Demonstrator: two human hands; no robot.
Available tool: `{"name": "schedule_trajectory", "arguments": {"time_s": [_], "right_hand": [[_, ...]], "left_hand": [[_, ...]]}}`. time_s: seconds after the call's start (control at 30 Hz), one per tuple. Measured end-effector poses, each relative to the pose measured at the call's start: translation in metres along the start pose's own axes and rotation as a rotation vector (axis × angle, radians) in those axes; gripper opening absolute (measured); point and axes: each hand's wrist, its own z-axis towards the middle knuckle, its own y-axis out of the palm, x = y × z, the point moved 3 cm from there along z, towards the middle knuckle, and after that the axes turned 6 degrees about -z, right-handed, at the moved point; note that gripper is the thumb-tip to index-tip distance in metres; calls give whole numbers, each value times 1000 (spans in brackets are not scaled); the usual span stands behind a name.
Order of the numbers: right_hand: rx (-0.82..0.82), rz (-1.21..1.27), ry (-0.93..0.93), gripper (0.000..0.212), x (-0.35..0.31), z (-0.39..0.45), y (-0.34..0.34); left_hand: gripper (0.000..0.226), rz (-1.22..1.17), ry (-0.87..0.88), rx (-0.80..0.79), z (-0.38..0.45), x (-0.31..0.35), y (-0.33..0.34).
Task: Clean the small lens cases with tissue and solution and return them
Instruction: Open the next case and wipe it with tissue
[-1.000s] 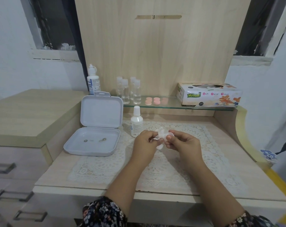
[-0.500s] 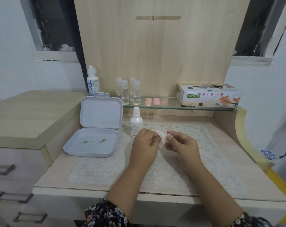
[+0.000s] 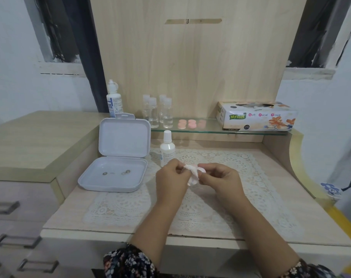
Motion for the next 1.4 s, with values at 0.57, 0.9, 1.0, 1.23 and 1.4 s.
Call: {"name": "schedule_trajectory", "arguments": {"time_s": [0.57, 0.9, 1.0, 1.23, 1.4], "right_hand": [[140, 63, 87, 13, 4, 5, -5], [96, -54, 55, 10, 6, 4, -6], [51, -46, 34, 12, 3, 2, -5], [1, -50, 7, 21, 1, 0, -1], [160, 22, 33, 17, 7, 6, -8]], "left_hand": [[41, -116, 351, 145, 1, 4, -7], [26, 272, 495, -179, -2, -2, 13], [14, 258, 298, -109, -2, 2, 8], [6, -159, -210, -93, 6, -6, 0], [14, -447, -418, -18, 9, -8, -4]]}}
